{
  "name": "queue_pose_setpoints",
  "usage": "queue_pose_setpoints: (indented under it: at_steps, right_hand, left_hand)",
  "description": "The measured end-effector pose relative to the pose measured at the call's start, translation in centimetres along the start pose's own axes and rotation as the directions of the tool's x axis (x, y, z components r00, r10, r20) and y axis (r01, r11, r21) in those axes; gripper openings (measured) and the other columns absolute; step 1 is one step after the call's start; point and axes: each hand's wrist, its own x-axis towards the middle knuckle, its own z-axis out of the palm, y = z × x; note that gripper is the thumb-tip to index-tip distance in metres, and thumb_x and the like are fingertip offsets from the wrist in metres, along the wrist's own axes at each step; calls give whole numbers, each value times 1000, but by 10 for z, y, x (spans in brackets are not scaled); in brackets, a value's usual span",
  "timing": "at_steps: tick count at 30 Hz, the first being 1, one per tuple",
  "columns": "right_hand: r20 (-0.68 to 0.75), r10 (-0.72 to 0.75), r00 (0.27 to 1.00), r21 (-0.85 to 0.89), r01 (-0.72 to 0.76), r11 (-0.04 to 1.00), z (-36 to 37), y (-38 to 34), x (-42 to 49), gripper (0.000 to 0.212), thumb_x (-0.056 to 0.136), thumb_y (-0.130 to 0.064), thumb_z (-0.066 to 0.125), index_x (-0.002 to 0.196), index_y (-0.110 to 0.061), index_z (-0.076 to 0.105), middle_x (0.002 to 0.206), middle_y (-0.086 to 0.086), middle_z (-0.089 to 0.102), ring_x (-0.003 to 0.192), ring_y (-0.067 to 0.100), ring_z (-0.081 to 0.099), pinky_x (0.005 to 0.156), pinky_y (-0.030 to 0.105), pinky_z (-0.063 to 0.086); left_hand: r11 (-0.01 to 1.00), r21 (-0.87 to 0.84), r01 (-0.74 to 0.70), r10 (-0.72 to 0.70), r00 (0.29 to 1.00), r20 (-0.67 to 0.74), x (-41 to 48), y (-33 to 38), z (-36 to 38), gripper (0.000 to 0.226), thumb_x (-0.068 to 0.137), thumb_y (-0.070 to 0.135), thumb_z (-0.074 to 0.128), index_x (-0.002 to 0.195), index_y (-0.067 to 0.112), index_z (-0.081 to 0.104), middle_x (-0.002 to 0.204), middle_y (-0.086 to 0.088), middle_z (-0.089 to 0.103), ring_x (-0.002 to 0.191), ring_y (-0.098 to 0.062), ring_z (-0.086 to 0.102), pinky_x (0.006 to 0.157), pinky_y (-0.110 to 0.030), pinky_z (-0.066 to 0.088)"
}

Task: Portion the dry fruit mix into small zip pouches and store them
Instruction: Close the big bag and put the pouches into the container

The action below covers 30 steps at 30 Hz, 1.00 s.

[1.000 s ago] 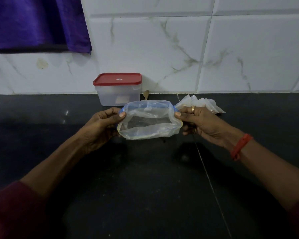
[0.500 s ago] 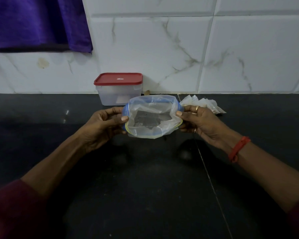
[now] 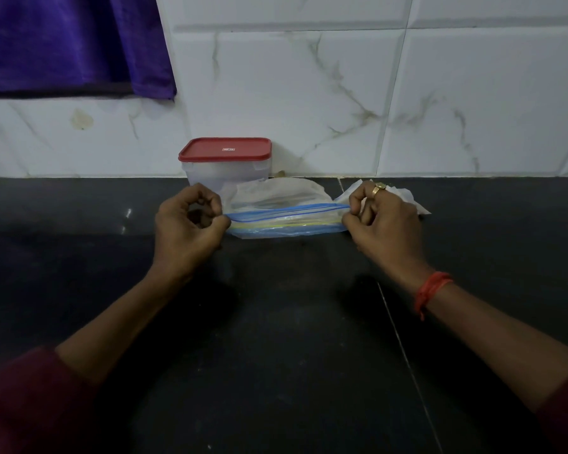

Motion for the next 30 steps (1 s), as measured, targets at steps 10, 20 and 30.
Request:
queue_pose_setpoints:
  at_steps: [10,20,30]
  right_hand:
    - [127,-115,985,-233,143,962,-15,24,8,11,87,-38,72,93,-37,63,67,-11,60,64,4,51,60,25,39]
    - [139,-432,891,-120,449,886,-12,26,4,14,90,-19,69,101,-26,68,89,-9,63,70,8,57,66,30,49]
    - [96,-426,900,-18,429,903,-6,36,7,15,87,-6,71,97,-17,67,83,-3,62,66,8,59,65,35,56]
  left_hand:
    - [995,-69,-75,94,934,345,-2,14,-9,32,93,21,67,63,13,63,57,7,62,52,0,55,53,-10,42]
    - [982,159,100,-123,983,139,53,28,3,24,99,29,60,84,16,73,75,2,69,67,-10,64,53,-22,49]
    - [758,376,533,-650,571,501,77,28,51,33,89,41,71,91,8,70,63,1,68,52,-10,63,57,-27,48]
